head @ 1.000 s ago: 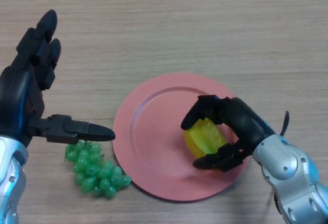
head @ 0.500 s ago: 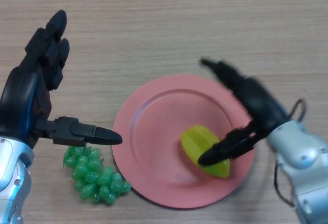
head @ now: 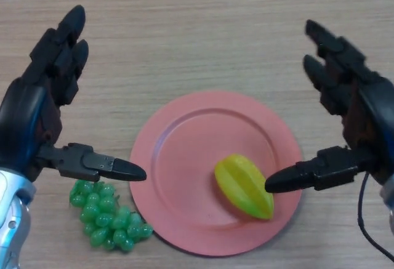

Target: Pick up the yellow starfruit and place it on the plate

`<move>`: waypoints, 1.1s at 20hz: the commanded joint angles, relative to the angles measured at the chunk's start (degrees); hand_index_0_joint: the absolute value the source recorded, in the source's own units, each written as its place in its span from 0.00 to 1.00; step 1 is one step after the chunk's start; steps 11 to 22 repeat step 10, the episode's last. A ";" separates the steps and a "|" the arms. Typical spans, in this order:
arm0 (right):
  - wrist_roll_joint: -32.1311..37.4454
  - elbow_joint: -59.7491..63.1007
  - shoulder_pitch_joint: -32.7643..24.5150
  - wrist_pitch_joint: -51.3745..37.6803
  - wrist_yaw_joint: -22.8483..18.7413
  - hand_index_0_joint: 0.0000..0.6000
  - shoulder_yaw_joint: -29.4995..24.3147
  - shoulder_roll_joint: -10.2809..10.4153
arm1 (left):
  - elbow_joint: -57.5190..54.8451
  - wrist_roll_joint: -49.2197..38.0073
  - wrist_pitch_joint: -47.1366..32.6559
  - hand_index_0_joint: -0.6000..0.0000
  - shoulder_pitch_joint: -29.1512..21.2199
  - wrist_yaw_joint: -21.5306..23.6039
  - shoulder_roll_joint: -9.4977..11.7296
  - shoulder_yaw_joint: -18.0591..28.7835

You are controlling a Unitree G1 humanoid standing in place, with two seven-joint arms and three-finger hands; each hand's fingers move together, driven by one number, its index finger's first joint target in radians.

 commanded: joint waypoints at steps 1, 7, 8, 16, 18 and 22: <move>2.64 -4.54 -0.66 -8.77 -1.40 0.00 -1.23 -1.21 | -3.83 -0.86 -4.69 1.00 -1.15 1.12 1.94 4.10; 0.96 -4.33 0.50 -12.92 -0.06 0.00 -1.21 -1.37 | -3.43 0.69 -6.04 1.00 -0.76 -1.25 3.28 7.29; 0.89 -3.73 0.39 -13.19 -0.19 0.00 -1.39 -1.41 | -2.95 0.53 -6.88 1.00 -0.76 -0.77 3.33 8.06; 1.07 -3.79 0.40 -13.18 -0.49 0.00 -1.31 -1.35 | -2.35 -0.86 -7.70 1.00 -0.95 0.00 3.55 8.95; 1.07 -3.79 0.40 -13.18 -0.49 0.00 -1.31 -1.35 | -2.35 -0.86 -7.70 1.00 -0.95 0.00 3.55 8.95; 1.07 -3.79 0.40 -13.18 -0.49 0.00 -1.31 -1.35 | -2.35 -0.86 -7.70 1.00 -0.95 0.00 3.55 8.95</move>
